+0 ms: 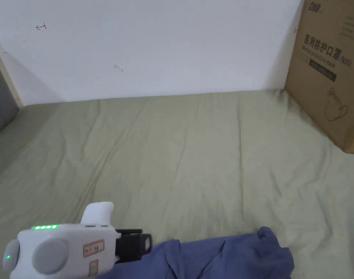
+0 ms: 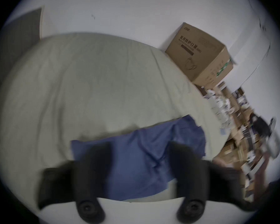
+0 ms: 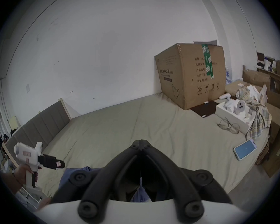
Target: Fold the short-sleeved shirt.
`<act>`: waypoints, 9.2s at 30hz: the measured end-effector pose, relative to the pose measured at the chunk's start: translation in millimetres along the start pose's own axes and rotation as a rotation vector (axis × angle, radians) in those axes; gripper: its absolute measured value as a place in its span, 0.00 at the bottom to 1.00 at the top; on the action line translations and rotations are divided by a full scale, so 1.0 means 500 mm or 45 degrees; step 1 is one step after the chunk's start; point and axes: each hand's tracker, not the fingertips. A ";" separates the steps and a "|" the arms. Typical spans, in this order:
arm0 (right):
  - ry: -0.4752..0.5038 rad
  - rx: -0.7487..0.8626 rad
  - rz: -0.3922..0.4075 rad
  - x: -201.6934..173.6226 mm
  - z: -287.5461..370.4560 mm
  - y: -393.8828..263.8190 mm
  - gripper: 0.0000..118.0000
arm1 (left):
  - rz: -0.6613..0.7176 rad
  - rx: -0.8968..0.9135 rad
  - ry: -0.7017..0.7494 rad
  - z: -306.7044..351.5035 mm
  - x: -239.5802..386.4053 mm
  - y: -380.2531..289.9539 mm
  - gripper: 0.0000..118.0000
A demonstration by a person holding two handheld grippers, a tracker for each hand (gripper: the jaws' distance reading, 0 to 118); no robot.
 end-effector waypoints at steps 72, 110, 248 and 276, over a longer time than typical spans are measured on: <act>0.200 -0.224 0.040 -0.119 -0.062 -0.036 0.00 | 0.157 -0.037 0.419 0.086 -0.192 -0.038 0.05; 0.129 -0.239 -0.070 -0.014 -0.037 -0.032 0.00 | 0.176 -0.416 -0.350 -0.313 0.161 -0.056 0.01; 0.275 0.058 0.183 -0.226 -0.069 0.050 0.00 | -0.176 0.952 0.162 0.187 0.134 0.002 0.01; -0.048 0.451 0.412 -0.175 -0.036 0.025 0.94 | -0.251 1.264 0.550 0.261 0.260 -0.045 0.82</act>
